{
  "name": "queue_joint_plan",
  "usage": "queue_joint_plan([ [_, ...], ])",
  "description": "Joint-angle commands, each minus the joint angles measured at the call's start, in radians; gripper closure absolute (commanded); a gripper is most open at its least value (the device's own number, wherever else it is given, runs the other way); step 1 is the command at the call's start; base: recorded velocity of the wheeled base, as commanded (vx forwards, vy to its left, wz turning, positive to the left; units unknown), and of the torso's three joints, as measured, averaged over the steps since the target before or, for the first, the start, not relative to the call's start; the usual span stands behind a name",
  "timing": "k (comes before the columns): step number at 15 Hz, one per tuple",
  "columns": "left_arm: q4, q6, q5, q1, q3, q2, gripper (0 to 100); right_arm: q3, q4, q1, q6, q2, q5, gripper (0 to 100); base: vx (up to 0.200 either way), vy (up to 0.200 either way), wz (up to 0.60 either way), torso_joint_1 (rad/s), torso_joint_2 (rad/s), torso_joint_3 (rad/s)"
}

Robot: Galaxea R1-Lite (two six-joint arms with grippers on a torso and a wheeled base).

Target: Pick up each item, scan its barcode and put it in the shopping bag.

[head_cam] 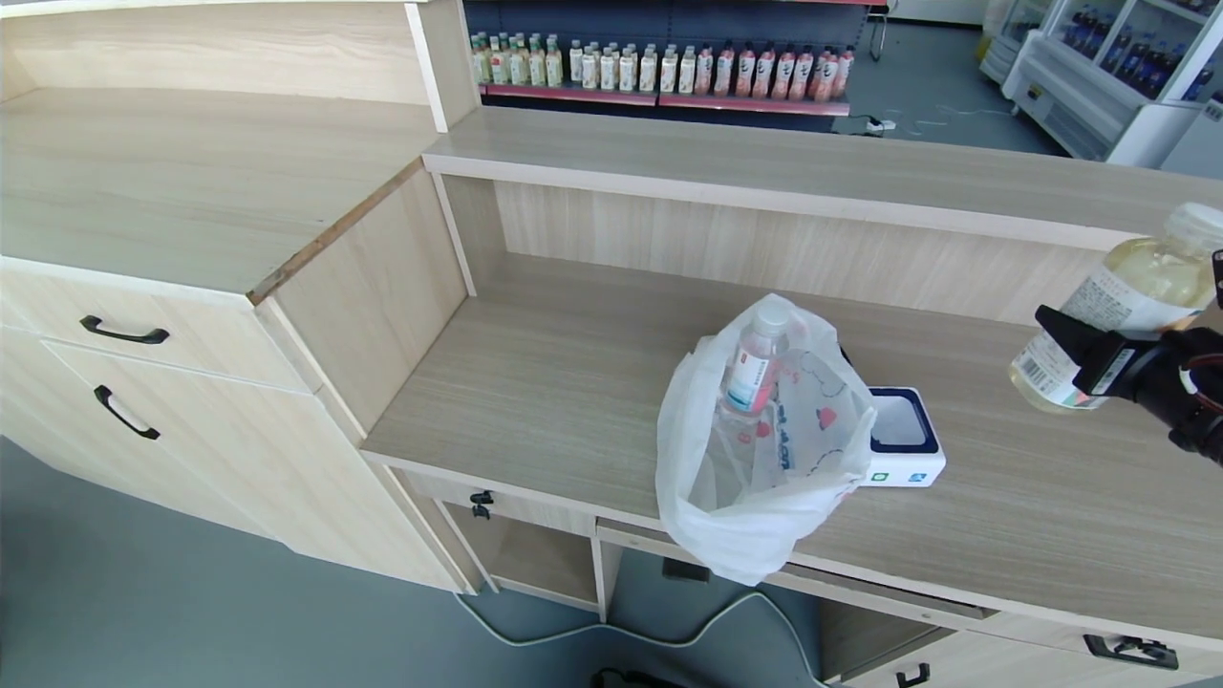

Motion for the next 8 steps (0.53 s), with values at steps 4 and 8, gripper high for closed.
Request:
queue_joint_plan([
  [4,-0.003,0.0,-0.002,0.0,0.0,0.0,0,0.017,-0.007,-0.002,-0.002,0.0,0.001,100,0.0,0.2,0.0,-0.001,0.0,0.002],
  [8,-0.001,-0.002,0.001,0.0,0.0,0.0,0,0.018,-0.006,0.002,-0.001,0.013,0.002,100,0.0,0.15,0.0,0.001,0.0,0.003],
])
